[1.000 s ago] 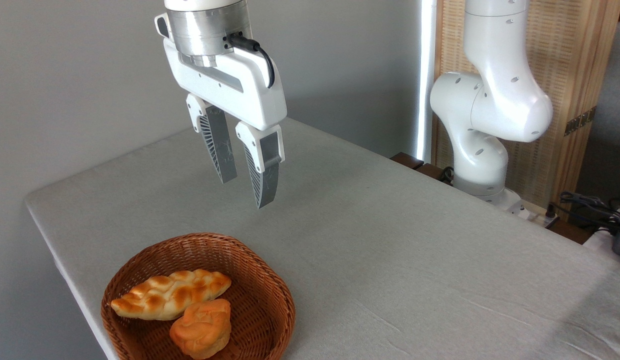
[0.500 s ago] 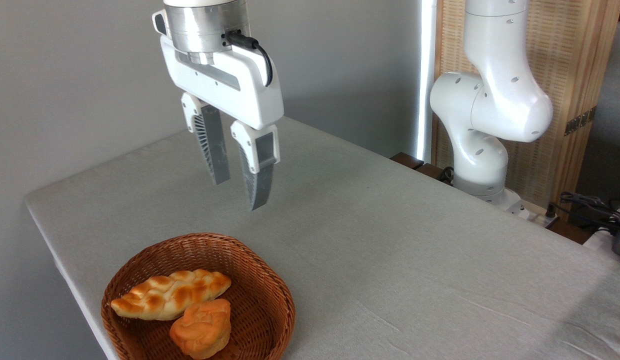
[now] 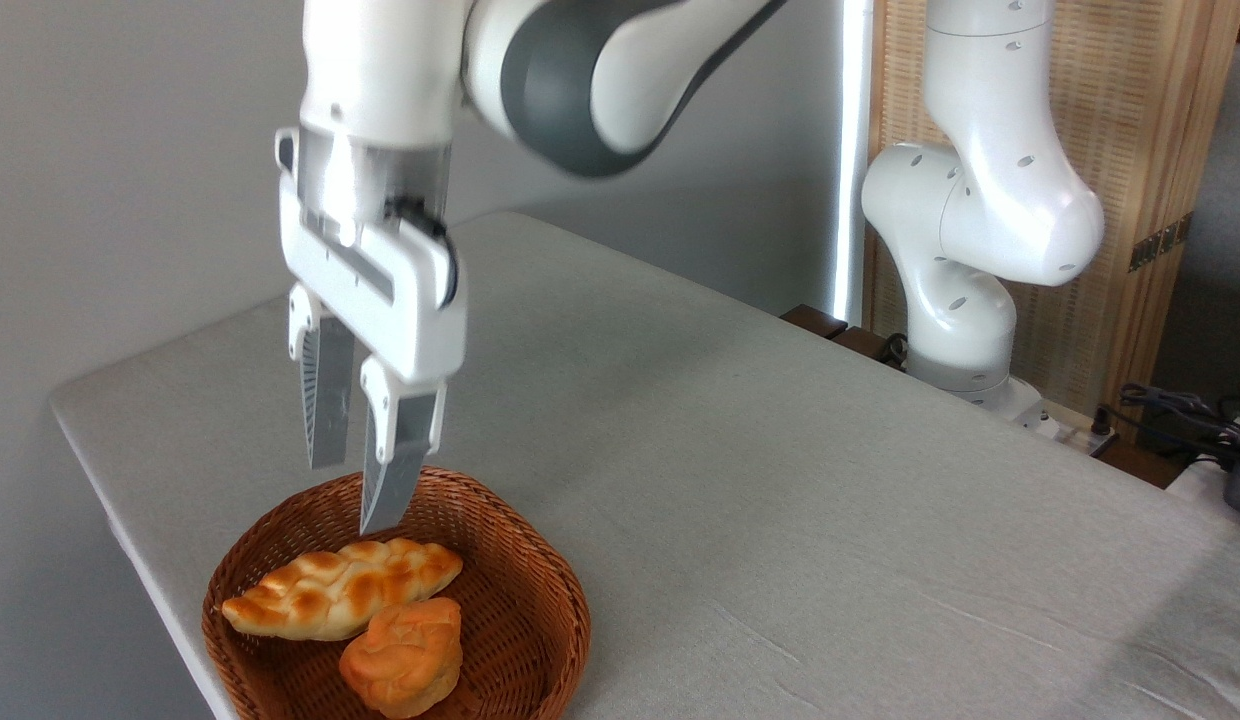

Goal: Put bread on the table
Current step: 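Lower the open gripper toward the braided bread roll in the basket, then close the gripper on the middle of the braided bread roll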

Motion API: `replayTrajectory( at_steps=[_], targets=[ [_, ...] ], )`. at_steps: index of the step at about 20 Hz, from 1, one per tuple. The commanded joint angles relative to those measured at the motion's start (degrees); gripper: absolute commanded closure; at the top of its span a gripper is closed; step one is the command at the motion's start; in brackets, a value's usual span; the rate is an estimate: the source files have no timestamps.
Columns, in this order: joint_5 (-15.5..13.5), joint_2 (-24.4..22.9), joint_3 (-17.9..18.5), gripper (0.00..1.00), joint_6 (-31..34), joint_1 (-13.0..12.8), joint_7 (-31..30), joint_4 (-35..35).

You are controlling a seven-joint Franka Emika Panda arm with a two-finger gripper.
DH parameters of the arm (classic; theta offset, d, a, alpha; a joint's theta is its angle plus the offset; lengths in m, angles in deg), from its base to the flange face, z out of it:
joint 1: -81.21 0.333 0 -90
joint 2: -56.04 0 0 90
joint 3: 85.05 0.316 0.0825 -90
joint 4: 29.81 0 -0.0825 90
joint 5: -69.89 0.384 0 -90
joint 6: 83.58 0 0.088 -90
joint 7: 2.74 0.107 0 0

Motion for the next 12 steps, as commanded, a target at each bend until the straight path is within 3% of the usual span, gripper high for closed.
replayTrajectory(
  at_steps=[1,10,12],
  targets=[
    [2.7,2.1,-1.9,0.0,-7.4,-0.7,2.5,4.9],
    [3.6,7.3,-3.8,0.0,-11.3,-0.8,3.4,5.0],
    [5.8,7.4,-3.9,0.0,-11.4,-0.7,3.5,5.1]
  ],
)
